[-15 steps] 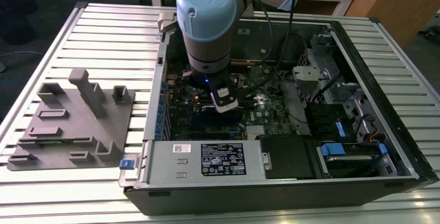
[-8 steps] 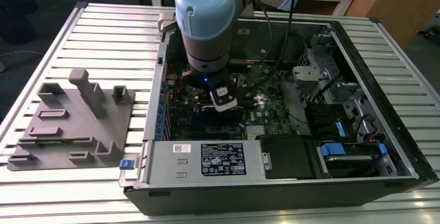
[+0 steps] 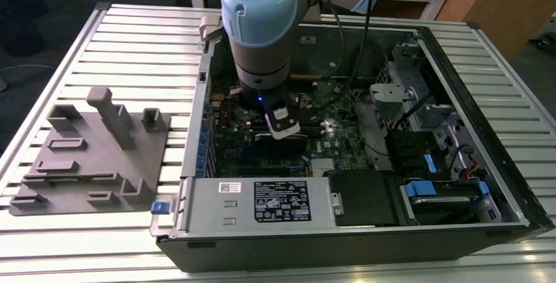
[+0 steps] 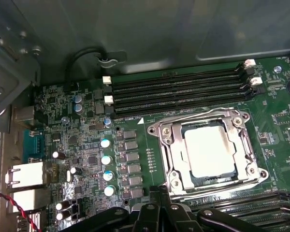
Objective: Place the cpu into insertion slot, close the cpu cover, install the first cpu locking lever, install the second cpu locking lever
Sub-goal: 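Install the second cpu locking lever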
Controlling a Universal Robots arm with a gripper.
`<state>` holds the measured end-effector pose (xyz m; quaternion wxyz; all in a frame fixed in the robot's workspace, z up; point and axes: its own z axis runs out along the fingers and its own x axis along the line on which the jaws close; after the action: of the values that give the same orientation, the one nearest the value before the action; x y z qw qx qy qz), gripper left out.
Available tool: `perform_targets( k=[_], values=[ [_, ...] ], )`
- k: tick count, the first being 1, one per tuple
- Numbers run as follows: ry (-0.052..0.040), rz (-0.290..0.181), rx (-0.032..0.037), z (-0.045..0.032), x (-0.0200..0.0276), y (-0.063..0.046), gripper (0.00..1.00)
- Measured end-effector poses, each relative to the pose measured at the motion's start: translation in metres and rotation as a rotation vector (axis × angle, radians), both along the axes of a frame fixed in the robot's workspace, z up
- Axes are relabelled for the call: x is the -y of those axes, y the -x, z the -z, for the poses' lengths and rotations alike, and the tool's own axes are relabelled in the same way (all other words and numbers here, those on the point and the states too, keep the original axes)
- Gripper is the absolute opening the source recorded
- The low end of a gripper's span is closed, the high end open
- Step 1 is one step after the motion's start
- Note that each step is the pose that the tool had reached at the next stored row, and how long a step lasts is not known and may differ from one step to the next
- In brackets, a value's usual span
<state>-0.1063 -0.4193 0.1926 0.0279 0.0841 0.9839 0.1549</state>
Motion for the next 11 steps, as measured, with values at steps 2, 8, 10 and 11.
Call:
perform_targets(
  k=[2, 8, 10, 11],
  values=[
    [0.0008, 0.0, 0.0032, 0.0, -0.0003, 0.0003, 0.11],
    [0.0132, 0.0, 0.0449, 0.0011, -0.0015, 0.004, 0.11],
    [0.0133, 0.0, 0.047, 0.0012, -0.0016, 0.0042, 0.11],
    [0.0134, 0.0, 0.0472, 0.0013, -0.0015, 0.0042, 0.11]
  ],
)
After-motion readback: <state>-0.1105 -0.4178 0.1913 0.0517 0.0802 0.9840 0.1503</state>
